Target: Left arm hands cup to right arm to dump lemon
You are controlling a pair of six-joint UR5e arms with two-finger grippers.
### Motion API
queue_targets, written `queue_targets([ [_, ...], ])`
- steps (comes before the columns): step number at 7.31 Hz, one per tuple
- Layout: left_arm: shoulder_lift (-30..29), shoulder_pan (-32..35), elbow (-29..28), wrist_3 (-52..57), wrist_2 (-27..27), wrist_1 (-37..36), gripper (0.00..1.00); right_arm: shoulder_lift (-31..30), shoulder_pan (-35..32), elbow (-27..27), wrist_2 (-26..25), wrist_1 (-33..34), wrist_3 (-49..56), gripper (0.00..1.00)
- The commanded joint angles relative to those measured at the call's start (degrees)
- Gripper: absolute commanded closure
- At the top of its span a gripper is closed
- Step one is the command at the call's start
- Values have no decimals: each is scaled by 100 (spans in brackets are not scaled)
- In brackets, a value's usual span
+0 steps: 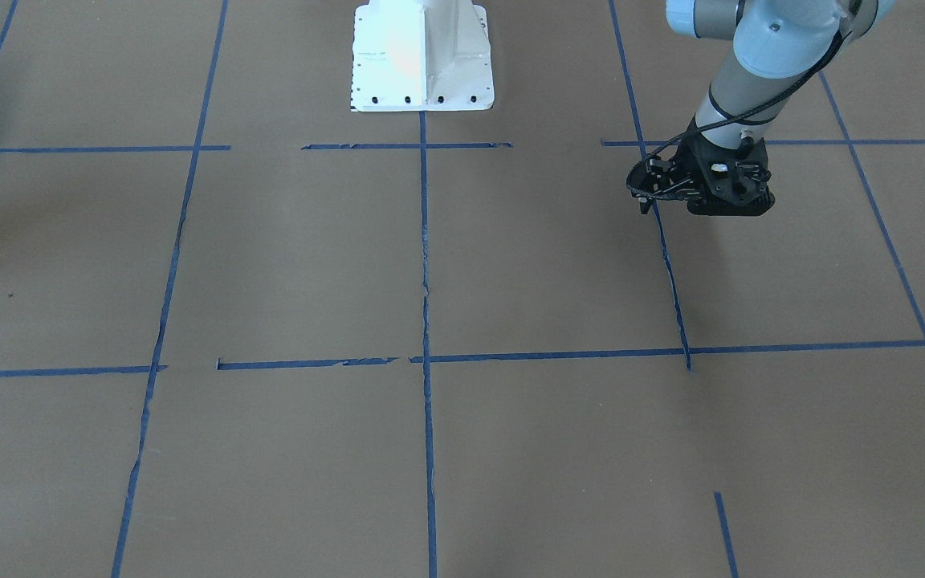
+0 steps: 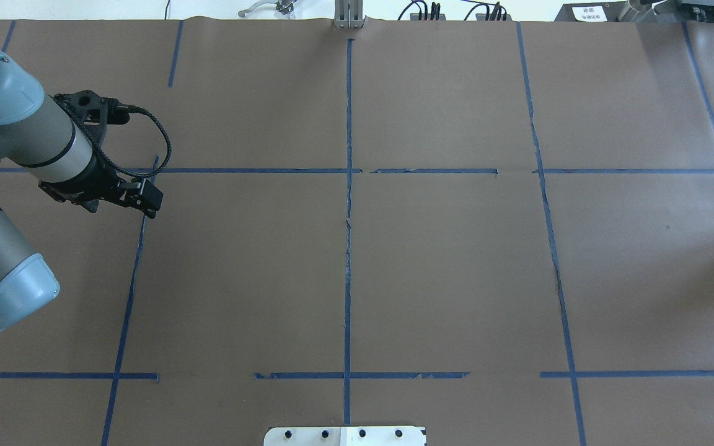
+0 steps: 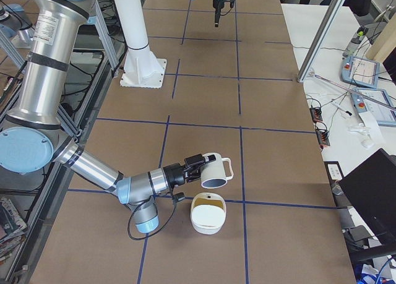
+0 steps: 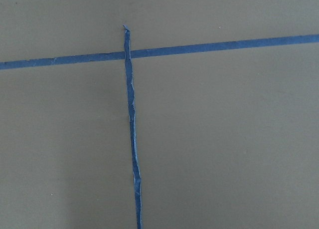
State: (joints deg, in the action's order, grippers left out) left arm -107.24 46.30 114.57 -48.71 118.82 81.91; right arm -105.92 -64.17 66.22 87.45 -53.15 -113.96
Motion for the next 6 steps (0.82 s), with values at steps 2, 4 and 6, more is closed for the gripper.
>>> queue_targets([
  [2,1,1,39,-156,1,0,0,-77,-454,1002,1086,1371,1713,95],
  [4,10,1,31,-156,1,0,0,-78,-535,1288,1361,1790,2984,95],
  [6,1,-7,22,-165,27,0,0,-16,-527,1428,1729,2534,4375,94],
])
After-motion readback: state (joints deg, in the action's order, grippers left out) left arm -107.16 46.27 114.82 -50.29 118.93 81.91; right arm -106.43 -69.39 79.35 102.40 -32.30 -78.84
